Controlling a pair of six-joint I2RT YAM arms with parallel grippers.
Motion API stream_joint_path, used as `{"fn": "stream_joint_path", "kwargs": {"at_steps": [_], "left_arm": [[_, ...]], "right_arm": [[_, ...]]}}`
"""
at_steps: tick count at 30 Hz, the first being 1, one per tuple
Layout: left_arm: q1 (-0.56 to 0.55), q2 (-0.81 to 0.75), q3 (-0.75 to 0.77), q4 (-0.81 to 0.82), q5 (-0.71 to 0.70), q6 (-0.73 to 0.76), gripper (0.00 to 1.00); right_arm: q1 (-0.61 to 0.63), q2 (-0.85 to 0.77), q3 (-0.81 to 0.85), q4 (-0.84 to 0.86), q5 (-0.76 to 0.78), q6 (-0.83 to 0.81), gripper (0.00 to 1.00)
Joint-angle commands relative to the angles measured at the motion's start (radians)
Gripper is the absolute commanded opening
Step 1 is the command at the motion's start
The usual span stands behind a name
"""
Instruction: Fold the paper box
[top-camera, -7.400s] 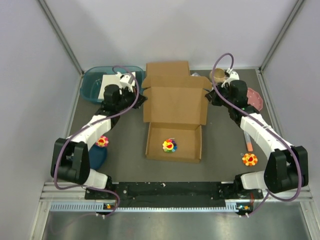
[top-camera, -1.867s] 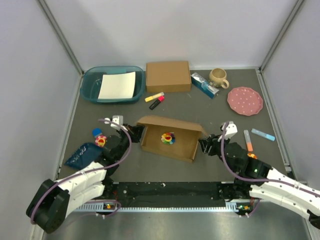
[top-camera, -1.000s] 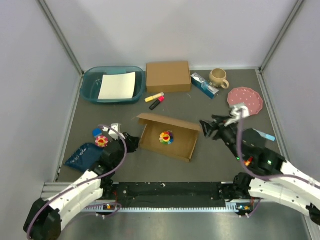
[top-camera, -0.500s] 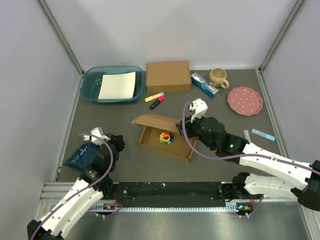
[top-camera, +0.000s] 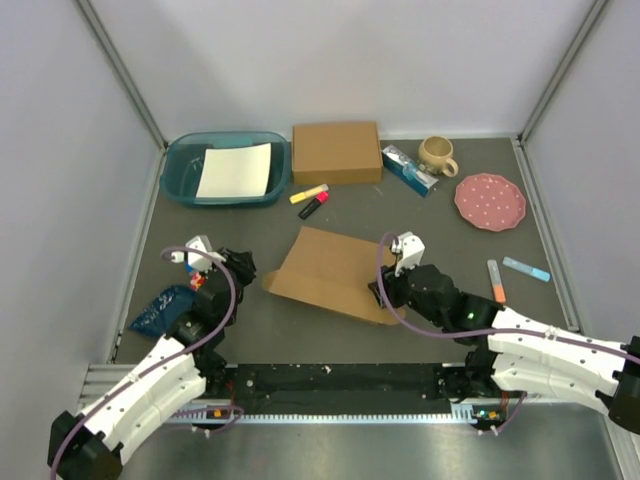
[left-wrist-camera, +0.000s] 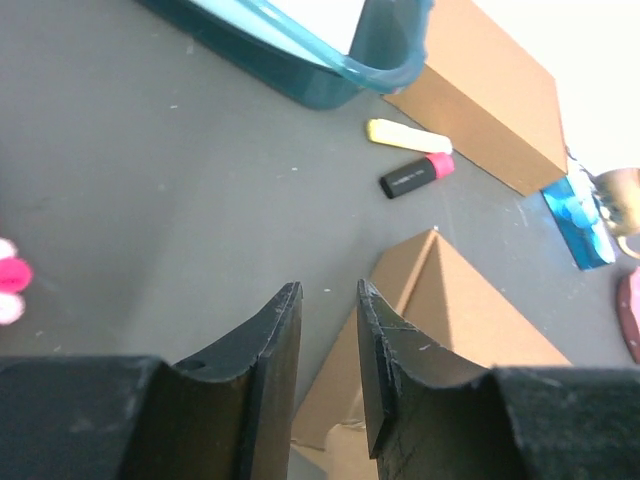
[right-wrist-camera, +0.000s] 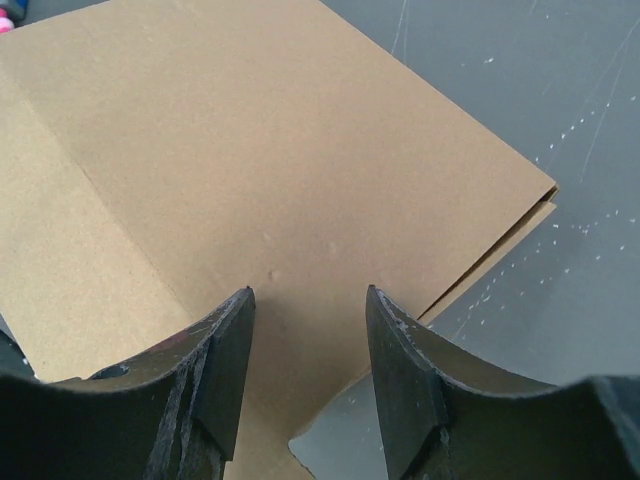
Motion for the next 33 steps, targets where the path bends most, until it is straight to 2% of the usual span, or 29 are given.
{"fn": "stream_joint_path", "kwargs": {"at_steps": [1, 6, 11, 14, 17, 18, 20, 23, 28, 33], "left_arm": [[0.001, 0.055, 0.068, 0.154, 0.112, 0.053, 0.35], [0.001, 0.119, 0.054, 0.257, 0.265, 0.082, 0.36], [0.001, 0.177, 0.037, 0.361, 0.354, 0.094, 0.38], [0.001, 0.248, 0.069, 0.375, 0.438, 0.096, 0.38], [0.003, 0.332, 0.105, 0.325, 0.526, 0.064, 0.35], [0.001, 0.361, 0.106, 0.321, 0.547, 0.055, 0.3], [0.001, 0.38, 0.082, 0.36, 0.596, 0.009, 0.26], [0.003, 0.398, 0.036, 0.425, 0.621, -0.045, 0.18], [0.001, 0.379, 0.001, 0.426, 0.62, -0.106, 0.07], [0.003, 0.369, -0.018, 0.443, 0.617, -0.12, 0.07]], "right_arm": [[-0.007, -0.042, -0.028, -0.009, -0.023, 0.048, 0.49], [-0.007, -0.05, -0.067, -0.032, -0.037, 0.071, 0.49], [-0.007, -0.065, -0.08, -0.035, -0.032, 0.082, 0.5], [-0.007, -0.067, -0.079, -0.039, -0.028, 0.082, 0.5], [-0.007, -0.067, -0.077, -0.039, -0.026, 0.085, 0.5], [-0.007, -0.065, -0.076, -0.039, -0.025, 0.086, 0.5], [-0.007, -0.067, -0.076, -0.039, -0.025, 0.088, 0.5], [-0.007, -0.061, -0.073, -0.035, -0.026, 0.089, 0.5], [-0.007, -0.05, -0.07, -0.03, -0.028, 0.089, 0.5], [-0.007, -0.035, -0.076, -0.016, -0.035, 0.102, 0.5]]}}
